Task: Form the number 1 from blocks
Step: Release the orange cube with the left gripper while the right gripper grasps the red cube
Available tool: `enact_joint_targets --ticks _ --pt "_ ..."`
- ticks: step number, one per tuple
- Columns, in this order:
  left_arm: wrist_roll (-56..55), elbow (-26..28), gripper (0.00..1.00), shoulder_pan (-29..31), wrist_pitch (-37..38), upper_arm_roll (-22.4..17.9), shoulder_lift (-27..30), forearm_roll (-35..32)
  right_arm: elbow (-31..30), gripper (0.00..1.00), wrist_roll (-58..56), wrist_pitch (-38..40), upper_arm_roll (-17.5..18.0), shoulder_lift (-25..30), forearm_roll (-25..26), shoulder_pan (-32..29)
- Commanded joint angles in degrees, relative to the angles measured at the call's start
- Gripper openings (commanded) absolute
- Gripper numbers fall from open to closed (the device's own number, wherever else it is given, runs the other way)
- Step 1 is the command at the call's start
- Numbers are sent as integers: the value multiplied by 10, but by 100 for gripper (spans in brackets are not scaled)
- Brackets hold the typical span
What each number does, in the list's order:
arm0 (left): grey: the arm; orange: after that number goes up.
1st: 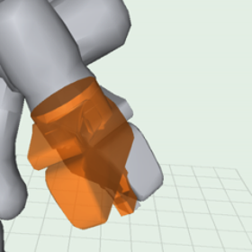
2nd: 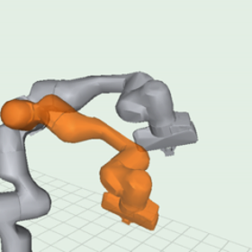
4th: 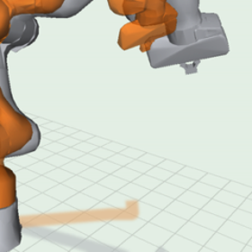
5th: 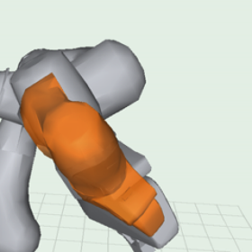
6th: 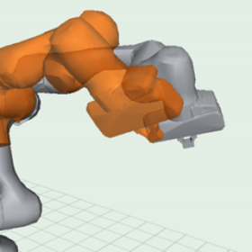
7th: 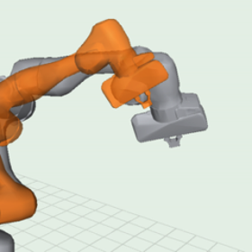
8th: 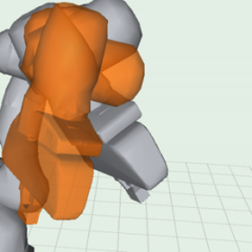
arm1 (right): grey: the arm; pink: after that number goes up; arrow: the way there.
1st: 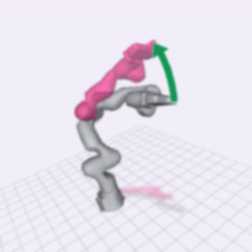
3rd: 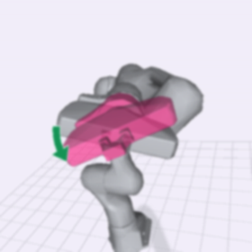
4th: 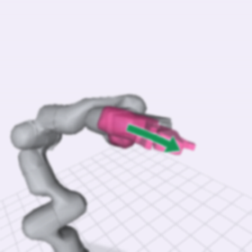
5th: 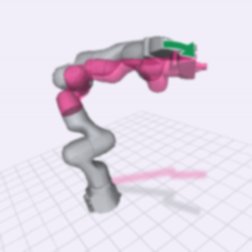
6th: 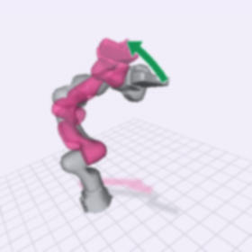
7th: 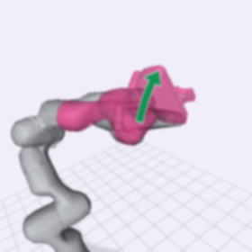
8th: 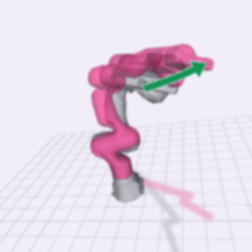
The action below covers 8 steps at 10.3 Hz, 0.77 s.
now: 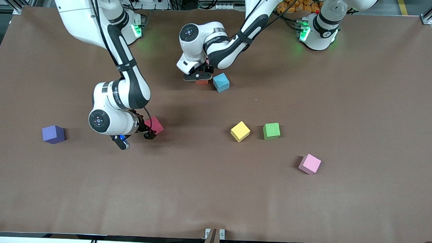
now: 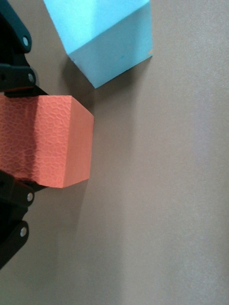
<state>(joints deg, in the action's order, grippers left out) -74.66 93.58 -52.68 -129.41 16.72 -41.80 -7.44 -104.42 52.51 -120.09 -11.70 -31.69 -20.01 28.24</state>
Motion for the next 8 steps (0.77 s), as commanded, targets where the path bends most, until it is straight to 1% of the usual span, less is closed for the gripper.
enact_joint_targets --ticks 1,2,4,7,8 --pt "0 20 71 0 2 2 14 1 2 100 -7 -11 -5 -10 -10 13" --pt "-8 15 100 -1 2 -1 14 0 2 100 -7 -11 -5 -15 -9 16" --pt "-8 12 100 6 2 -6 25 -1 -5 100 -7 -11 -5 -15 -9 20" --pt "-12 10 100 7 36 -41 92 1 -26 99 -33 -34 -5 -15 -9 17" --pt "-42 9 100 8 48 -55 103 0 -25 94 -34 -34 -5 -14 -9 16"
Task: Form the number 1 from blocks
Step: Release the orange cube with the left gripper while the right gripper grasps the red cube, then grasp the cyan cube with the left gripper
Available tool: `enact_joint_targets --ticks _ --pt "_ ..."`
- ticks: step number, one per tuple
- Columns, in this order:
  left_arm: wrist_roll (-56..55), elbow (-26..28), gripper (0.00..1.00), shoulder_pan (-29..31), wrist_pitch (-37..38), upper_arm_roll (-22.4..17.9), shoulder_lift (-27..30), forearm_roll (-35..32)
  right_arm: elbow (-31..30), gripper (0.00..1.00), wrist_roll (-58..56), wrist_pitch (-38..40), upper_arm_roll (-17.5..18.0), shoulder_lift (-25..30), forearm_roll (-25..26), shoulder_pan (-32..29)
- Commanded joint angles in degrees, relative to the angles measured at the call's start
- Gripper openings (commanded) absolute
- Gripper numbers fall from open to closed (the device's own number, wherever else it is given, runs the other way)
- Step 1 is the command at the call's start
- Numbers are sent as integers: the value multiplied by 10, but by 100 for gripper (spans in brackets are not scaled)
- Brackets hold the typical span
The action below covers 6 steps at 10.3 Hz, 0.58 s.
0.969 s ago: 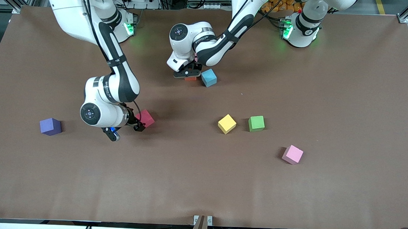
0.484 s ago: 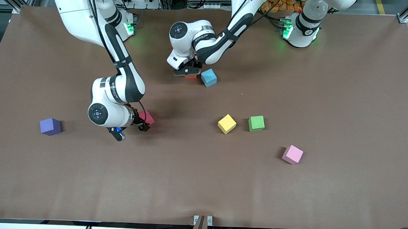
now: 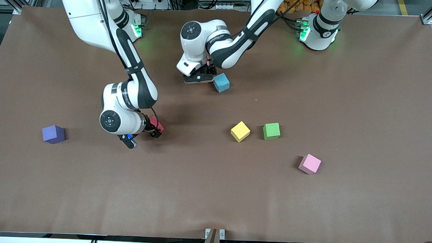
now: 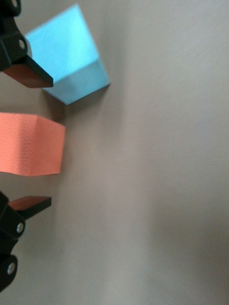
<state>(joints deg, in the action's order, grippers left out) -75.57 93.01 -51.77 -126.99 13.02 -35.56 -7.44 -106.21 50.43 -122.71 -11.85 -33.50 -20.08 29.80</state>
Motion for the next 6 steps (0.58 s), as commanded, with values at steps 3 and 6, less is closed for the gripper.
enact_joint_targets --ticks 3,6 --pt "-86 30 100 6 24 -41 46 -1 -4 70 -13 -10 -4 6 -8 3" --pt "-97 76 100 19 24 -40 46 3 2 61 -40 -9 -5 12 -7 12"
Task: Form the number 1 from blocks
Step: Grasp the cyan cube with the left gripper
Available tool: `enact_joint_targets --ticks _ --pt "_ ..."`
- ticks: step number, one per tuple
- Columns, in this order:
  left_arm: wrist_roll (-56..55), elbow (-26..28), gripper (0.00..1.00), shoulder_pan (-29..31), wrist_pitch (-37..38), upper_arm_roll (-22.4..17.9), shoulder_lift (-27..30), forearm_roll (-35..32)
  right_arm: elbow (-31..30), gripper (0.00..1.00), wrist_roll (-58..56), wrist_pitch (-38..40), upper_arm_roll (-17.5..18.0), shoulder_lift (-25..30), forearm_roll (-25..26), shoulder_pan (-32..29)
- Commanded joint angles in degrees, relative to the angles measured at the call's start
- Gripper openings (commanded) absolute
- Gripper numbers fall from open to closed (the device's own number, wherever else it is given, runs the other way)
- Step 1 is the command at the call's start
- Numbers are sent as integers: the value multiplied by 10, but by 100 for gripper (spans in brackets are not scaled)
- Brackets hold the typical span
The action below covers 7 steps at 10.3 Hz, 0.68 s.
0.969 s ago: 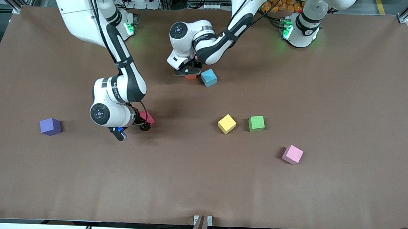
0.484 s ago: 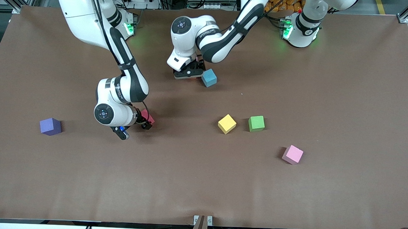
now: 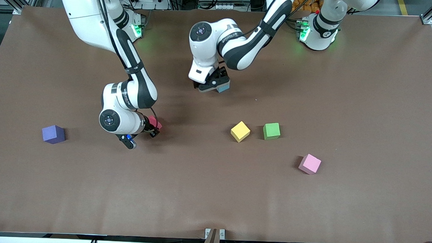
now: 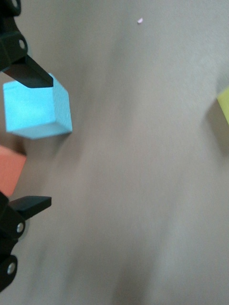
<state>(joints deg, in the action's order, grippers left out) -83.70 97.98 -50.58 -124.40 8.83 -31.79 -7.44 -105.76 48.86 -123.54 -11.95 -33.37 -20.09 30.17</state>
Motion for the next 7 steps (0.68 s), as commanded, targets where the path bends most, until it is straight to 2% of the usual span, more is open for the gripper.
enact_joint_targets --ticks 1,3,7 --pt "-16 38 100 14 -2 4 9 8 -6 58 -65 0 -4 21 -4 6" --pt "-16 55 100 14 -6 4 7 22 -15 54 -118 6 -4 45 -3 -5" --pt "-38 83 100 12 -58 5 2 52 -18 54 -152 5 -4 59 0 -5"
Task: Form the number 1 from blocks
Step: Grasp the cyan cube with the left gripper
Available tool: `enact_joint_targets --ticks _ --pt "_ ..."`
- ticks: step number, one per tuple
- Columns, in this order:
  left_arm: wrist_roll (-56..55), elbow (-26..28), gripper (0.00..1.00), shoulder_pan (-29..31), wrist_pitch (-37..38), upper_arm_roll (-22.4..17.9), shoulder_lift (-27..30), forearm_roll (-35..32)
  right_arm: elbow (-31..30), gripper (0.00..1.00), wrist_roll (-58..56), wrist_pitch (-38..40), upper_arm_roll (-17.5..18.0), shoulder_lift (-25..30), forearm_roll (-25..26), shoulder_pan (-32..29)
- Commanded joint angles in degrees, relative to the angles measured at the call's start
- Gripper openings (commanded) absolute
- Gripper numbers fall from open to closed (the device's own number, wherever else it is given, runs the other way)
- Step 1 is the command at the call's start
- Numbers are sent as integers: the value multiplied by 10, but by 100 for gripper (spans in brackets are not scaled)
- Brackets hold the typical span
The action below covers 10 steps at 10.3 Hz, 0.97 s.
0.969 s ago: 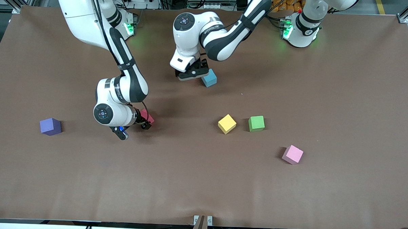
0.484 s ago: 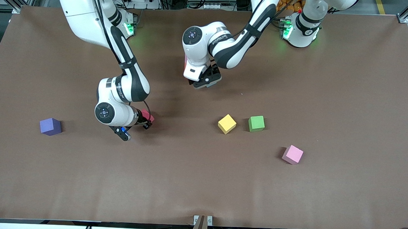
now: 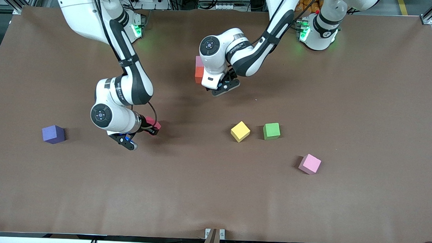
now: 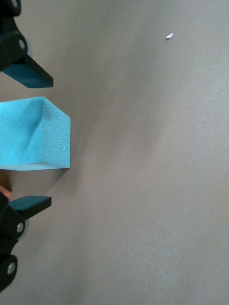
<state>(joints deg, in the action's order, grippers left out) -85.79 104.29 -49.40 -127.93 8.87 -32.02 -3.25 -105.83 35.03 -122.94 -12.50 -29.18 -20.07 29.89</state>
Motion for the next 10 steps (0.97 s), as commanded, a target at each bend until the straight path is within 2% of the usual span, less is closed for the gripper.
enact_joint_targets --ticks 1,4,6,8,10 --pt "-18 26 100 -1 -24 5 4 9 -17 54 -30 -1 1 18 0 -2" --pt "-18 34 100 -2 -26 8 -9 8 -16 54 -125 -1 -12 16 0 -11" --pt "-18 33 100 -2 -36 10 -15 9 -12 46 -131 -1 -16 15 5 -10" --pt "-18 32 100 -3 -45 11 -18 11 -5 42 -131 -1 -16 13 52 -8" --pt "-18 31 100 -4 -46 12 -18 11 1 42 -142 -4 -25 11 68 -6"
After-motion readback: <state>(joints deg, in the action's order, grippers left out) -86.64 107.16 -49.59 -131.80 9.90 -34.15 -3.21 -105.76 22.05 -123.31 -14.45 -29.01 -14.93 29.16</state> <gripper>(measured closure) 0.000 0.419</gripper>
